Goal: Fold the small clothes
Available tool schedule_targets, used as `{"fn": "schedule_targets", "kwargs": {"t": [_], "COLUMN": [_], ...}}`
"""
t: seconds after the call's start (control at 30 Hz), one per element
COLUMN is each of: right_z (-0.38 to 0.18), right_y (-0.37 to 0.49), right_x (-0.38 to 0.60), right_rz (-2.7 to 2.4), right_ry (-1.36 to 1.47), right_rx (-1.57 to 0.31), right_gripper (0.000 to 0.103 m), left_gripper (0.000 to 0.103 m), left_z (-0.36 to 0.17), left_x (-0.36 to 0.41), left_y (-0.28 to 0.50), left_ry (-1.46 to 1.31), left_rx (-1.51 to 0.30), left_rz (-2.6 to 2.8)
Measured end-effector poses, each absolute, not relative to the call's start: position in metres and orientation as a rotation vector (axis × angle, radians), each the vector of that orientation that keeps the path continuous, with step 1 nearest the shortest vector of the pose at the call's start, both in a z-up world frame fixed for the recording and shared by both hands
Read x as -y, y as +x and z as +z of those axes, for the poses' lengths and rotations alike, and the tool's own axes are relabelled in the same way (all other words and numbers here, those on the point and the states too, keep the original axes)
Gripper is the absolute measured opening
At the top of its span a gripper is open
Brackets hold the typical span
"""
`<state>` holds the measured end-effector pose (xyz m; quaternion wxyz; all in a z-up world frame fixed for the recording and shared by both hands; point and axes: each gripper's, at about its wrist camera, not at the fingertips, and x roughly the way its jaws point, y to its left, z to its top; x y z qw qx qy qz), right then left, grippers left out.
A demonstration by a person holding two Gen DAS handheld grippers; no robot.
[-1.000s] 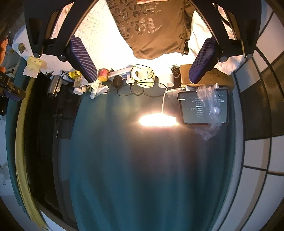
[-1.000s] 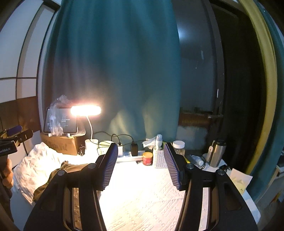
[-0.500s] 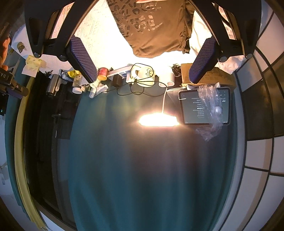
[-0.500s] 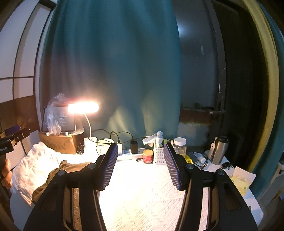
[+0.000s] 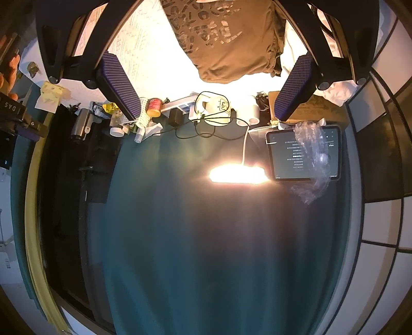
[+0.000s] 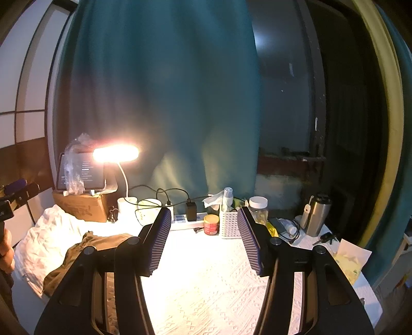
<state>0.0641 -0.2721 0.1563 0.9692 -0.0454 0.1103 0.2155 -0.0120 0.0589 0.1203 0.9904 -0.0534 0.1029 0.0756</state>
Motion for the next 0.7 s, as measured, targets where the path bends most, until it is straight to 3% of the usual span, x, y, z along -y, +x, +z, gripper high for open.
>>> {"fn": "schedule_targets", "kwargs": {"t": [0.7], "right_z": [0.1541], "right_y": [0.067], "right_x": [0.2746], "right_rz": [0.432], "right_ry": [-0.09], "right_rx": [-0.227], "right_gripper": [0.057], "left_gripper": [0.102], "left_z": [0.1234], "left_x": [-0.055], "left_y": [-0.0102], "left_ry": [-0.101], "left_rx": [-0.204], "left_rz": [0.152]}}
